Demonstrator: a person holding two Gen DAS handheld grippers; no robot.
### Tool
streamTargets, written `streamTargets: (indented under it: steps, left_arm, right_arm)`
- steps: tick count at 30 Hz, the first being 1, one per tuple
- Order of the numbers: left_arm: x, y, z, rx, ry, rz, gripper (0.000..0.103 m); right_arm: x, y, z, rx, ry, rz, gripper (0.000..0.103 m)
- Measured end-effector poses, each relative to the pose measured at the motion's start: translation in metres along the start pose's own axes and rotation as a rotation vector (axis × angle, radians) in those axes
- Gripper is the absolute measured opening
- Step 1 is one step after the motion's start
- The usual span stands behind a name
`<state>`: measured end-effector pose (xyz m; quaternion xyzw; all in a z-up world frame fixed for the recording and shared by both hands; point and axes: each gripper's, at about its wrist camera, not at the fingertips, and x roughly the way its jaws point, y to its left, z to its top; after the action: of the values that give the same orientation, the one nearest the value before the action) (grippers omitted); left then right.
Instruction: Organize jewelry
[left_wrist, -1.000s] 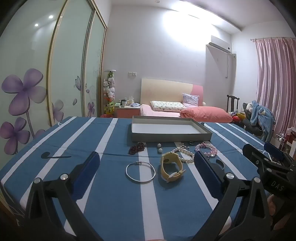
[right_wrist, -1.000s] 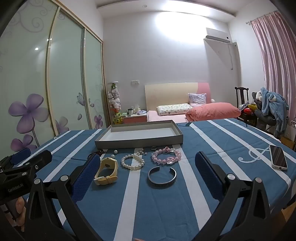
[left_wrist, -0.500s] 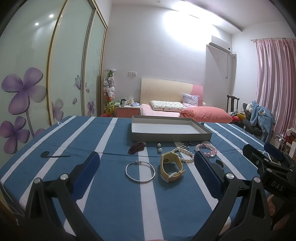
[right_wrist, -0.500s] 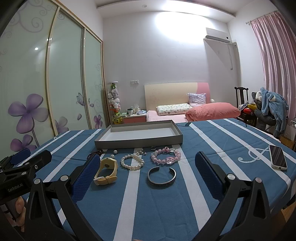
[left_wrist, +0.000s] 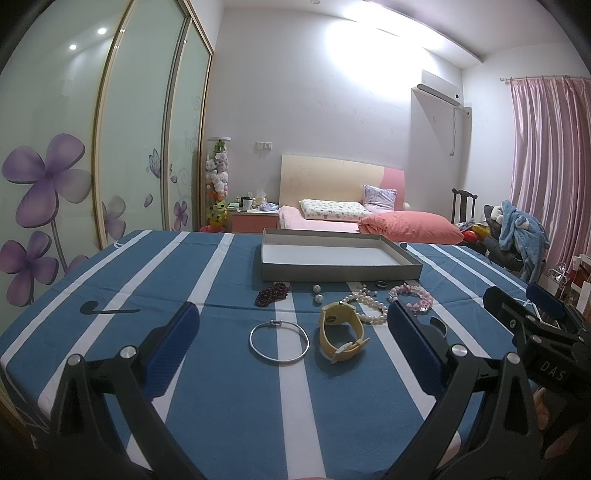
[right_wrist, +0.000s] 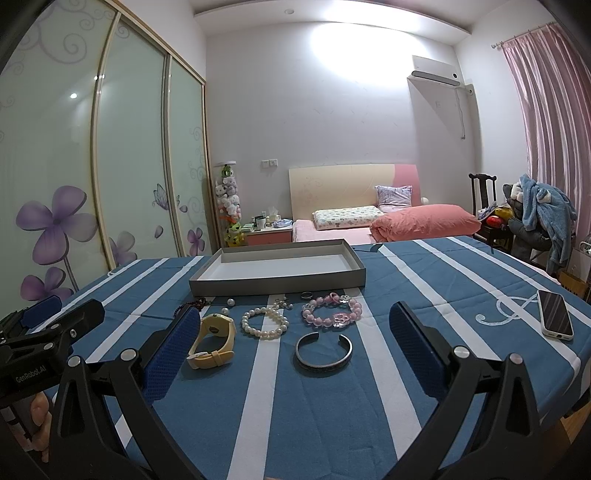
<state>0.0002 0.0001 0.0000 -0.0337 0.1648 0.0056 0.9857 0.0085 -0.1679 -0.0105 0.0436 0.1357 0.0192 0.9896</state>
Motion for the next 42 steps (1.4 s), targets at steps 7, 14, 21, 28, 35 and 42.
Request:
streamTargets:
  steps: [7, 14, 21, 28, 35, 42]
  left_arm:
    - [0.0001, -0.0006, -0.0004, 0.001, 0.000, 0.004, 0.099]
    - [0.0000, -0.0005, -0.0003, 0.001, 0.001, 0.004, 0.099]
    - [-0.0001, -0.0005, -0.0003, 0.000, 0.001, 0.003, 0.099]
    - [0.0004, -0.0002, -0.0001, 0.000, 0.003, 0.003, 0.099]
    - [0.0005, -0.0002, 0.0000, 0.000, 0.004, 0.003, 0.099]
    - [0.0005, -0.0003, 0.0000, 0.000, 0.004, 0.003, 0.099]
  right_arm:
    - [0.0001, 0.0016, 0.0006, 0.000, 0.001, -0.001, 0.101]
    - [0.0005, 0.0030, 0.0002, 0.001, 0.001, -0.002, 0.101]
    - [-0.0005, 0.0025, 0.0013, 0.000, 0.002, 0.000, 0.101]
    - [-0.0002, 0.0041, 0.0007, 0.000, 0.003, 0.000, 0.101]
    - [-0.0001, 0.0048, 0.0008, 0.000, 0.004, -0.001, 0.101]
    - [0.0000, 0.0055, 0.0008, 0.000, 0.004, -0.001, 0.101]
